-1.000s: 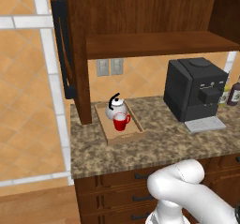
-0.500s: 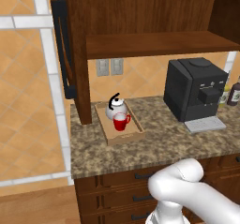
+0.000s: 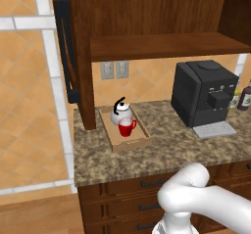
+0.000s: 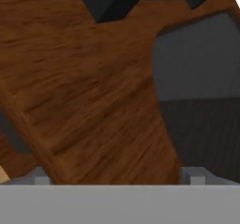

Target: Pick the kettle from the counter and place it on the tray. Then pick the mug from the cabinet and place it on the tray. Then close the cabinet doors.

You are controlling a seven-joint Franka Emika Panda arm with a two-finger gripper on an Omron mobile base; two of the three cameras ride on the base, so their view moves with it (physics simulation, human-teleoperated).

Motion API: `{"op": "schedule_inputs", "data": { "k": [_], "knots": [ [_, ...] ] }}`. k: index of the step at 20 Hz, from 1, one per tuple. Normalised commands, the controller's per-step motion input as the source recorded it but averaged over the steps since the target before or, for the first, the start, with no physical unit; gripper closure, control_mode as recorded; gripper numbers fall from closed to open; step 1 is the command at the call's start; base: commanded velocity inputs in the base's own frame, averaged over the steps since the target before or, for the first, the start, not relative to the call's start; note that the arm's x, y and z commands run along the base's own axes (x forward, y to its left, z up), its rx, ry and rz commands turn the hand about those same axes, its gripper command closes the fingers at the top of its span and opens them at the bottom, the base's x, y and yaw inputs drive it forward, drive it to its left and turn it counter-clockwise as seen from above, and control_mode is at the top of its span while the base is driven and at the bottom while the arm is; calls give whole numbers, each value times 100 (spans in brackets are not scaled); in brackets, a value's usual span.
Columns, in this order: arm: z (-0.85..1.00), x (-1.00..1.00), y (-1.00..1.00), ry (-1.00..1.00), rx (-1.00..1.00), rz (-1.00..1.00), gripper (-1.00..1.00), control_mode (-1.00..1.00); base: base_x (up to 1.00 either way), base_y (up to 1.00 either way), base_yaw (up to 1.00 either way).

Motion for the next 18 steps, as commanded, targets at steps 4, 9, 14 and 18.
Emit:
{"op": "schedule_inputs", "data": {
  "k": [4, 9, 14, 18],
  "knots": [
    [17, 0, 43, 0, -27, 0, -100, -100, 0, 0, 0],
    [10, 7, 54, 0, -24, 0, -100, -100, 0, 0, 0],
    [7, 13, 55, 0, -18, 0, -100, -100, 0, 0, 0],
    [9, 13, 56, 0, -16, 0, -100, -100, 0, 0, 0]
  ]
}}
